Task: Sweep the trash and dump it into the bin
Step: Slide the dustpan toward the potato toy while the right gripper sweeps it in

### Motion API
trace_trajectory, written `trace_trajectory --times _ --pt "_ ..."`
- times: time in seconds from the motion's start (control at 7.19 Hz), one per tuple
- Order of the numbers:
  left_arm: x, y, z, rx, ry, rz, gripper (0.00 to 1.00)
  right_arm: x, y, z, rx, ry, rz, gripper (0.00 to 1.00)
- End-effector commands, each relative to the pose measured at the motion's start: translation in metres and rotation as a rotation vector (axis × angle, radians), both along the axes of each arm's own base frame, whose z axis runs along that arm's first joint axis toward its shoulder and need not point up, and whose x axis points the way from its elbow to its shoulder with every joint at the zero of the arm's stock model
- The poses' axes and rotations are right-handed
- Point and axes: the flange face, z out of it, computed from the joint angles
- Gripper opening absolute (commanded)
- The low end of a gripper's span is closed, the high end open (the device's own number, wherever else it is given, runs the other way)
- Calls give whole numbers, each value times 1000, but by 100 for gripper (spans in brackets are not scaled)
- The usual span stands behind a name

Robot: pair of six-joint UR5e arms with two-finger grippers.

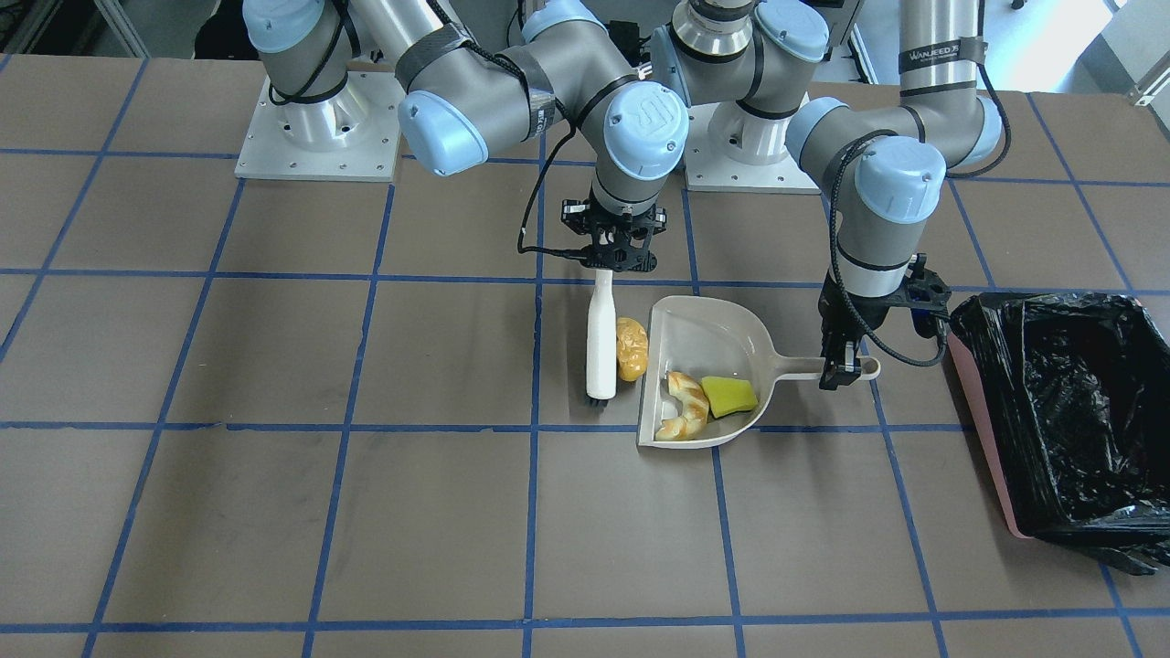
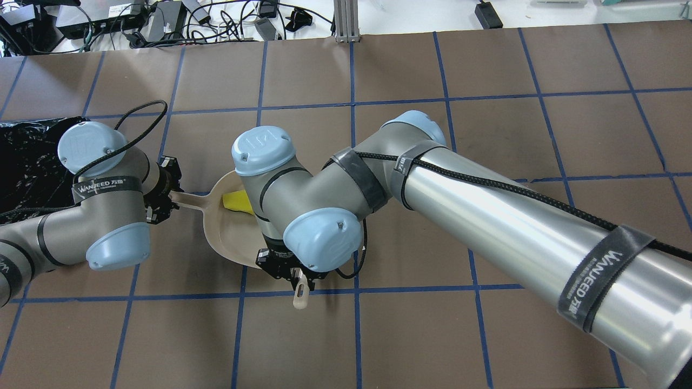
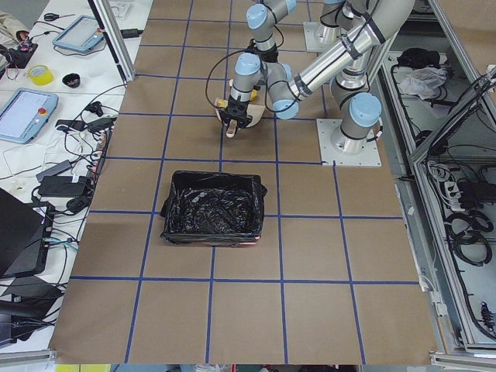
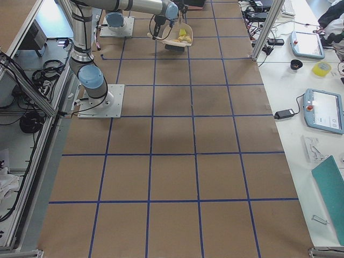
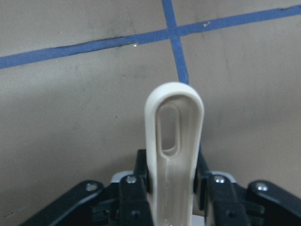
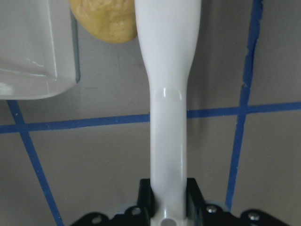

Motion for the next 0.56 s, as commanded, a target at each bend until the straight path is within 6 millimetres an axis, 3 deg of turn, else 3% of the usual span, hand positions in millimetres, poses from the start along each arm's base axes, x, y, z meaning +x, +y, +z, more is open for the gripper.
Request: trace_trajectory --times 0.0,0.28,0.42 --pt "0 -1 1 -7 -2 0 0 -1 -13 -5 -83 -153 252 0" --pt "0 -2 2 -10 -2 -1 0 9 -36 2 -116 -353 129 0" --pt "-2 -2 2 -9 -2 -3 0 6 -43 7 -103 -341 -2 0"
